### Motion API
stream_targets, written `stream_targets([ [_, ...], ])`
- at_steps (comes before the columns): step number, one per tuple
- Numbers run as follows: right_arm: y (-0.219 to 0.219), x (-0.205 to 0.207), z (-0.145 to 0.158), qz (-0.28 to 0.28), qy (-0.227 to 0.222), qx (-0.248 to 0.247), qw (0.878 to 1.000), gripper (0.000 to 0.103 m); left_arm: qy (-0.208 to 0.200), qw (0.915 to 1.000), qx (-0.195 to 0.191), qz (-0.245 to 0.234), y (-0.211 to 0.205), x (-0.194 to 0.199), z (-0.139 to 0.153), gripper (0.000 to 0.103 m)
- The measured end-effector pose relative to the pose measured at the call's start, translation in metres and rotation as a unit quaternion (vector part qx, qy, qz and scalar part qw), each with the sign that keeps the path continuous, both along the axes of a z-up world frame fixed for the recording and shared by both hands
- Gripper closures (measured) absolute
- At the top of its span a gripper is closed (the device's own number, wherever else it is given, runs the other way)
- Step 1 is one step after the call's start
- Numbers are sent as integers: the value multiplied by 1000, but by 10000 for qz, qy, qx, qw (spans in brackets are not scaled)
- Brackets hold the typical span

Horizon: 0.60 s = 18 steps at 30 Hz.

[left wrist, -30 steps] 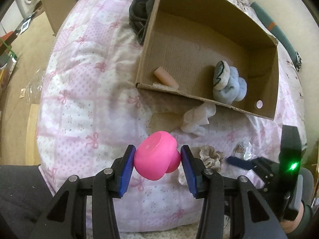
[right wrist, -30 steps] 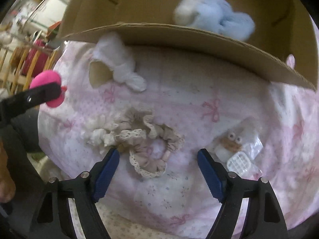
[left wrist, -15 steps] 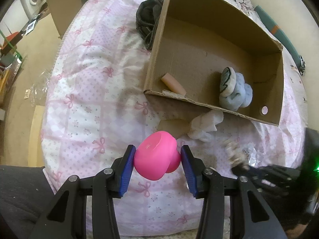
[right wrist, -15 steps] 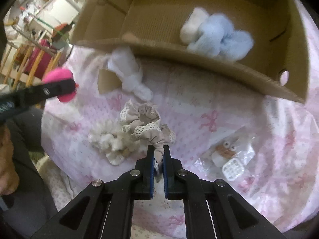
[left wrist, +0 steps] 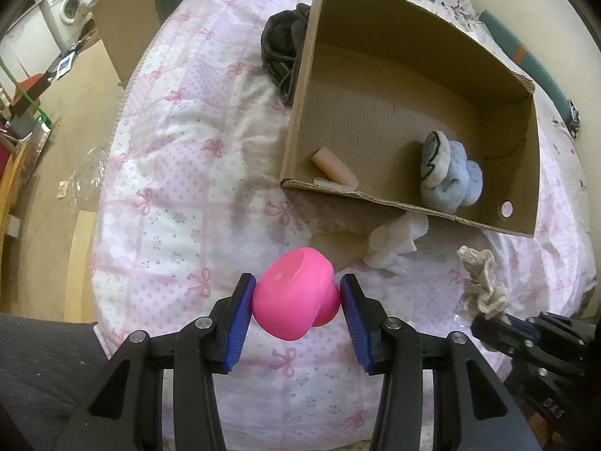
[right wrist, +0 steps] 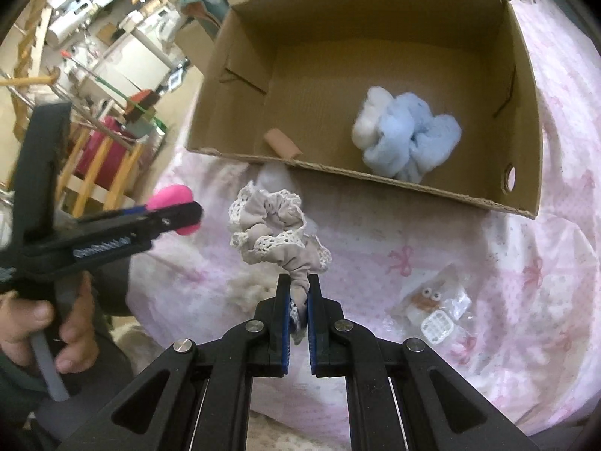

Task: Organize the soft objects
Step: 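Carry the duck and scrunchie over the box and open both grippers inside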

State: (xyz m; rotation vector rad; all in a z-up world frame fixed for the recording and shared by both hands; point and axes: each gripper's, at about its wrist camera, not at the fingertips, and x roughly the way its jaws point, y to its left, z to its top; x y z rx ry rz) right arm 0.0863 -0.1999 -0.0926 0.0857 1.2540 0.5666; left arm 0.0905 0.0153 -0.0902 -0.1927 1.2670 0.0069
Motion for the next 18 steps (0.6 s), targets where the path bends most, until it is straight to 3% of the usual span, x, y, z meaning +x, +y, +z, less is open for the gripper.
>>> stream_targets([
  [11, 0, 0, 20, 4, -280, 437, 9986, 94, -166, 9996, 235, -20, -3, -2, 4, 60],
  [18, -17, -4, 60, -387, -1042, 884, 9899, 94, -767, 9968, 175, 128, 5, 2, 49, 61],
])
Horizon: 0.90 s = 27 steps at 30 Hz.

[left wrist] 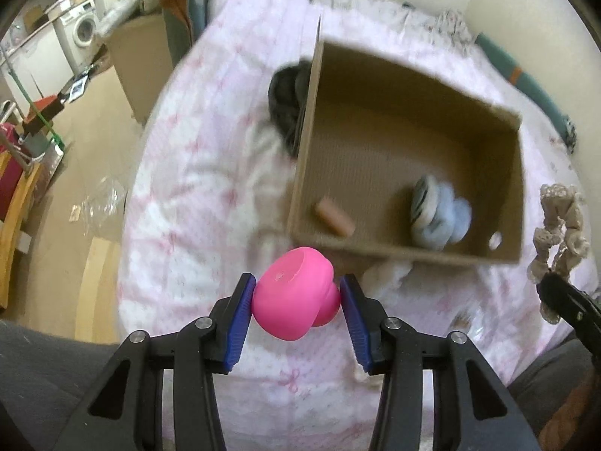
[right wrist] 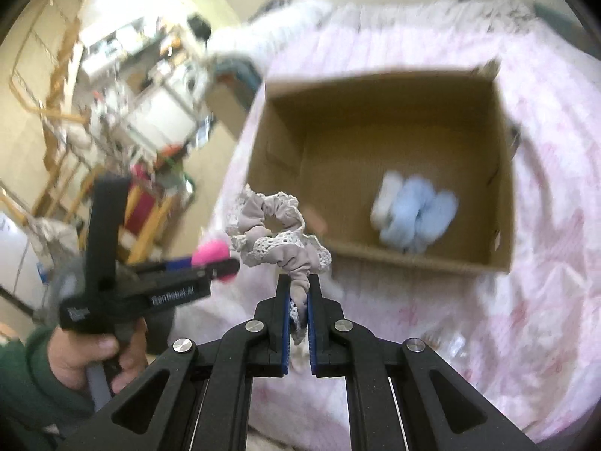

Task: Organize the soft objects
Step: 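Carry the duck and scrunchie over the box and open both grippers inside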

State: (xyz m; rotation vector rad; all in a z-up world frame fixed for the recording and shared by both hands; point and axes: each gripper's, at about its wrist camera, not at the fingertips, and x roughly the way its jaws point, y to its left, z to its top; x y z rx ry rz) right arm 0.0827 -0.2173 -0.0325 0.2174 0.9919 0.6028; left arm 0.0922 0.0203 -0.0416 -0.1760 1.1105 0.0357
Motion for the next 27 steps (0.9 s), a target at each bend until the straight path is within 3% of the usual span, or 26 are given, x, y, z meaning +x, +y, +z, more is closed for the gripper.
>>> stream_targets([
  [5, -21, 11, 26, -386, -213, 290, 9986, 94, -352, 9993, 51, -124, -4, 17, 31, 60],
  [13, -39, 42, 33, -646, -266, 304, 9971, 94, -632, 9974, 176, -290, -10, 49, 53, 60],
  [21, -58, 67, 37, -901, -380, 329, 9947, 94, -765, 9953, 338, -478, -20, 73, 51, 60],
  [27, -73, 84, 5, -1236, -29, 428, 9914, 94, -778, 9939, 484, -617, -32, 95, 35, 60],
])
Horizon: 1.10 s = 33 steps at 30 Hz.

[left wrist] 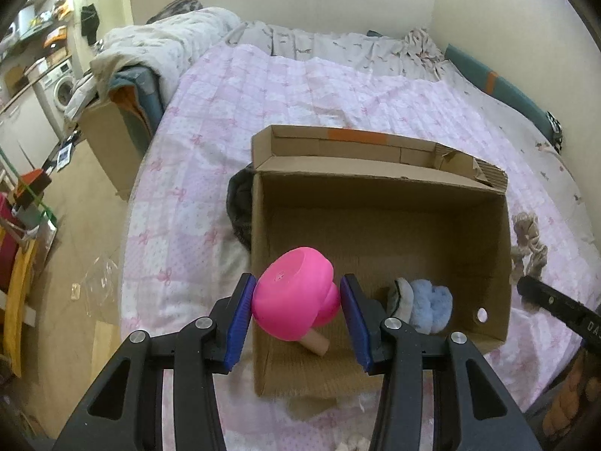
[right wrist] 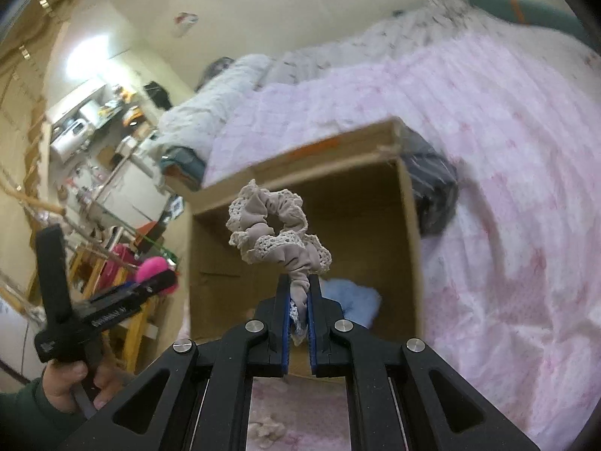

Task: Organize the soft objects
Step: 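Carry the duck and scrunchie over the box and open both grippers inside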

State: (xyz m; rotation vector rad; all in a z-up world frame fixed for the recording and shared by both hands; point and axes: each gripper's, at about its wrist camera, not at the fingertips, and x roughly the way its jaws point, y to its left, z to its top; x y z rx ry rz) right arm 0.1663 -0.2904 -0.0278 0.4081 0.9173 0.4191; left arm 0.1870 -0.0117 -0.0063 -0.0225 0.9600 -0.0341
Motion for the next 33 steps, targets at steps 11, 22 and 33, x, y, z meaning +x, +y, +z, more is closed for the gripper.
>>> stream_targets([
  [11, 6, 10, -32, -57, 384, -436, 9983, 94, 133, 9995, -119, -258, -10, 11, -40, 60],
  [22, 19, 15, -46, 71, 516, -846, 9951, 94, 256, 9990, -248, -259, -11, 11, -52, 60],
  [33, 23, 16, -49, 128, 559, -941, 9939, 94, 240, 9991, -193, -281, -12, 13, -55, 60],
])
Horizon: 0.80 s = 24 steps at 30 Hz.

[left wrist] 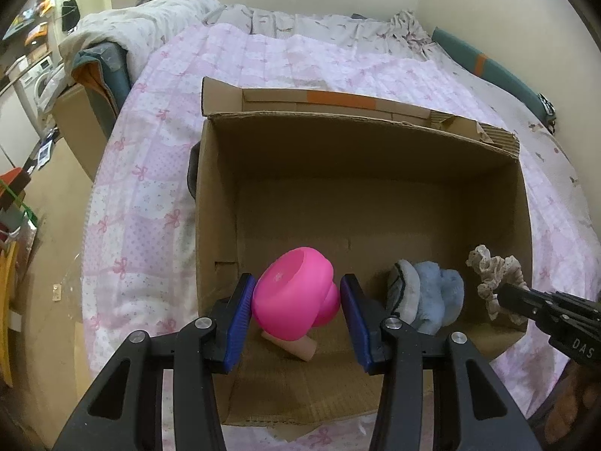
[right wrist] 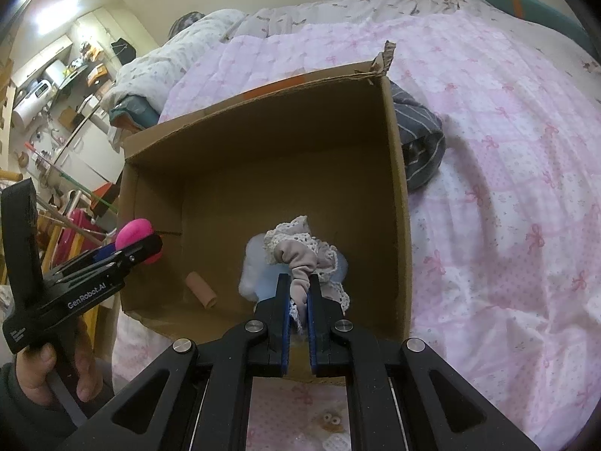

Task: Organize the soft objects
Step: 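Carry the duck and scrunchie over the box and open both grippers inside, then lift both open grippers out of the box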

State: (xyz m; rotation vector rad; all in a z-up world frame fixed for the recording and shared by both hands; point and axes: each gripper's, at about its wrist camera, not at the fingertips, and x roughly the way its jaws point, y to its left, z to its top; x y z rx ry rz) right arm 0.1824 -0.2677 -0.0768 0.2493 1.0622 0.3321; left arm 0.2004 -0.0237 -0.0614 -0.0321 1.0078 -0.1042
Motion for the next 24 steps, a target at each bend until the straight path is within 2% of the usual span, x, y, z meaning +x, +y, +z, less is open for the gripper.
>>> stream_targets([
  [6, 4, 1, -1, 76, 21, -49, 10000, 94, 118, 9999, 87, -2, -1, 2, -7, 60],
  [13, 5, 0, -2, 111, 33, -44, 9999, 94, 58, 9999, 147, -30, -3, -2, -6, 60],
  [15, 6, 0, -1, 133, 28, -42, 9999, 94, 22, 9998, 176, -30, -4, -2, -4, 58],
  [17, 6, 0, -1, 144, 23, -46, 9999, 94, 16, 9998, 184, -18, -4, -3, -4, 48],
  [24, 7, 1, -3, 157, 31, -45, 9999, 94, 7, 9999, 136, 23, 0, -3, -2, 41],
])
